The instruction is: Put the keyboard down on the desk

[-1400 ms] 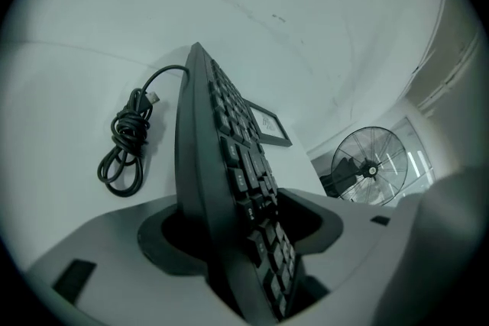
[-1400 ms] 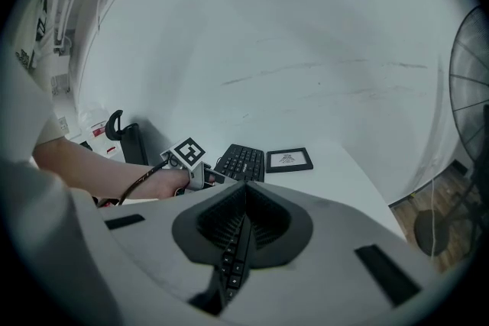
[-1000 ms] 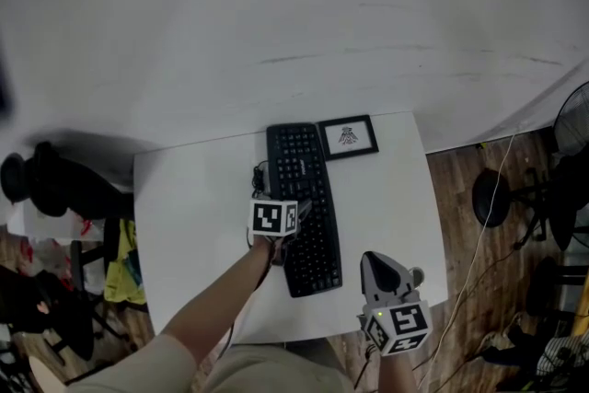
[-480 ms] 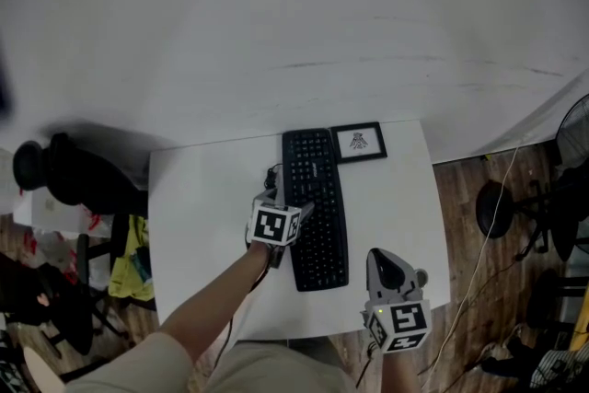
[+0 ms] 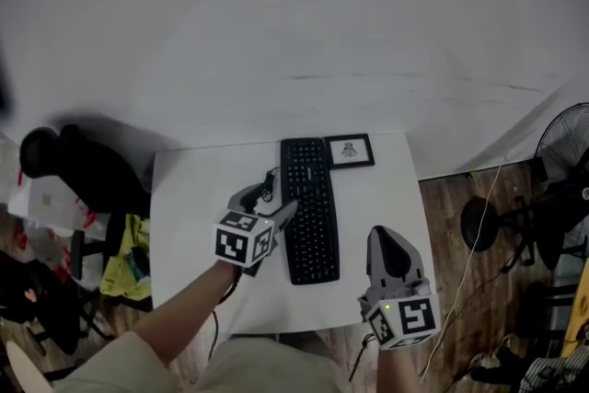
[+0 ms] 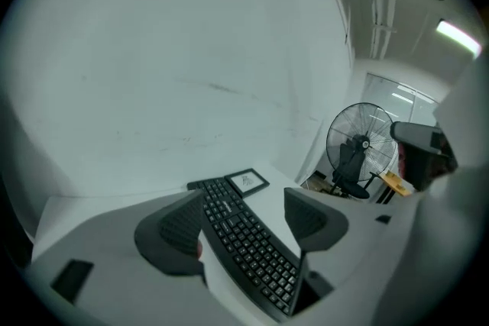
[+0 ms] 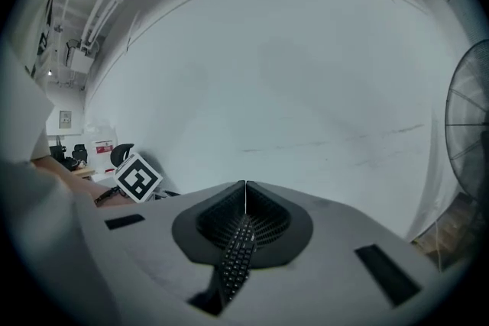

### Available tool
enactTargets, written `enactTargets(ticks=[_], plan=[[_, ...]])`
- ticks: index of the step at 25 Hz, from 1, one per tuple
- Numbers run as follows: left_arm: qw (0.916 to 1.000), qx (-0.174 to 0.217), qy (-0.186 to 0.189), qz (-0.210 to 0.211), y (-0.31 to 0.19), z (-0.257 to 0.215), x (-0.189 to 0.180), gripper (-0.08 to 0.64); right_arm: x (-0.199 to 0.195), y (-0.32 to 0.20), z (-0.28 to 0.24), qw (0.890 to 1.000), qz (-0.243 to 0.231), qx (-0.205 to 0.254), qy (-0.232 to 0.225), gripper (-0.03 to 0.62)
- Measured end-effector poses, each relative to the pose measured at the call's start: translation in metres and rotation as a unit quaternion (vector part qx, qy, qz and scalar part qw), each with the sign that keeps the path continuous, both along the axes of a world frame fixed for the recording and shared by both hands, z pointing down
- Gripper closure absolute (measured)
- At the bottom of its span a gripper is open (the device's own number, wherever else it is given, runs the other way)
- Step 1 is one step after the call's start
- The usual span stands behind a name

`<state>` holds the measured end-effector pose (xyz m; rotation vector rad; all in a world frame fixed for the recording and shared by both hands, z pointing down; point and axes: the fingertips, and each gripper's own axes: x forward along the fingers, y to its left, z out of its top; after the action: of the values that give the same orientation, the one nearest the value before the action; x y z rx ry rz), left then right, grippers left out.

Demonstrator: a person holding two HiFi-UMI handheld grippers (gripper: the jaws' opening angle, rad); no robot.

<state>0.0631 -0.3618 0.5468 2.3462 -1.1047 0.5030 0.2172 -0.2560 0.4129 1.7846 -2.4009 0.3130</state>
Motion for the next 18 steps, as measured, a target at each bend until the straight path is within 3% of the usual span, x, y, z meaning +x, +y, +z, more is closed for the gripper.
enactTargets(ticks=[6,10,18], plan=[[0.9945,0.1,0.028,-0.013,0.014,-0.082,-0.017,0.418,-0.012,0.013,-0.057,0.998,-0.007,0.054,-0.006,0.566],[0.9863,0.161,0.034,-0.012,0.028,-0.135,-0.031,0.503,-0.017,0.028,-0.093,0.996,-0.001,0.091,-0.014,0.566],[0.9681,0.245,0.035,0.036,0.071,-0.212,-0.04,0.532,-0.037,0.058,-0.143,0.99,-0.014,0.138,0.015,0.566]])
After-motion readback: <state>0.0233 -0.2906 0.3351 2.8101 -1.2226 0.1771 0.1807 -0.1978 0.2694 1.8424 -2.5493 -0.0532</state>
